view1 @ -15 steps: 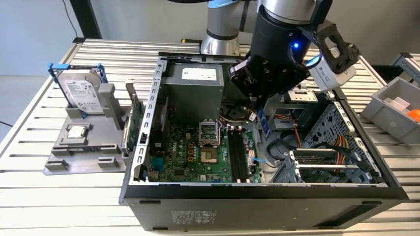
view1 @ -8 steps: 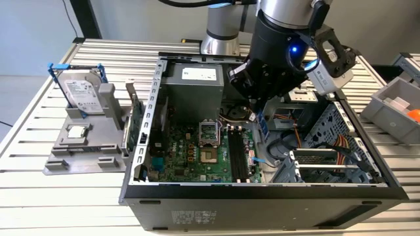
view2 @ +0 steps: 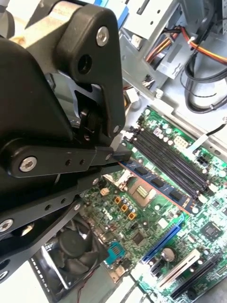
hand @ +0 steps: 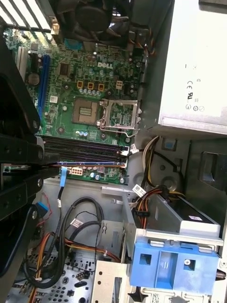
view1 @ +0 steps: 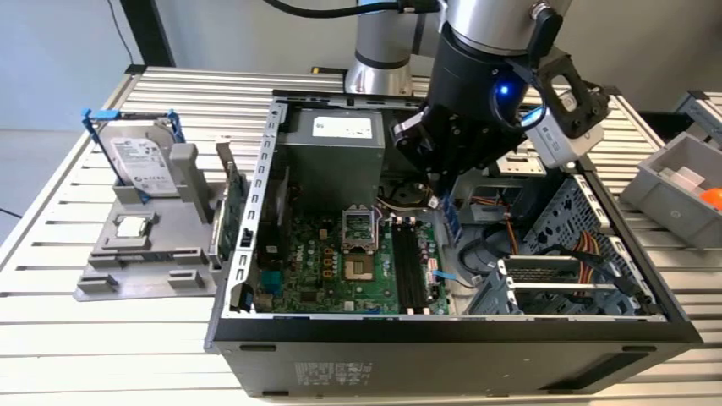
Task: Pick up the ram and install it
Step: 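Insert the ram into the slot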
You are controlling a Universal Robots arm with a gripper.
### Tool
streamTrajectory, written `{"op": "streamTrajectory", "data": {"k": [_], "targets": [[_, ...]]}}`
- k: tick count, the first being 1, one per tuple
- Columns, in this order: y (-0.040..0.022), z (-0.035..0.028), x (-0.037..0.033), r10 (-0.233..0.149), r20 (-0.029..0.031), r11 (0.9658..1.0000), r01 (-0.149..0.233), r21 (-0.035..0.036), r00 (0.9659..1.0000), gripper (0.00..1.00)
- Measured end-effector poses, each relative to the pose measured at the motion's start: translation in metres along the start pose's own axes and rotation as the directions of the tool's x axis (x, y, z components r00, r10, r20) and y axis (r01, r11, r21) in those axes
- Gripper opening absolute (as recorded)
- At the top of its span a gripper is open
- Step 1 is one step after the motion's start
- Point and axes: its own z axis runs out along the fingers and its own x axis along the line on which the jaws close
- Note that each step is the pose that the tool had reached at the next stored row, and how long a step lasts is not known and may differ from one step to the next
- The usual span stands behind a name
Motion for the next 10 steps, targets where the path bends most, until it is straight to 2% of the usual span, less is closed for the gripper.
{"op": "streamTrajectory", "data": {"k": [10], "targets": [[-0.0004,0.0054,-0.0005,0.026,0.0017,0.9997,-0.026,0.0010,0.9997,0.00]]}}
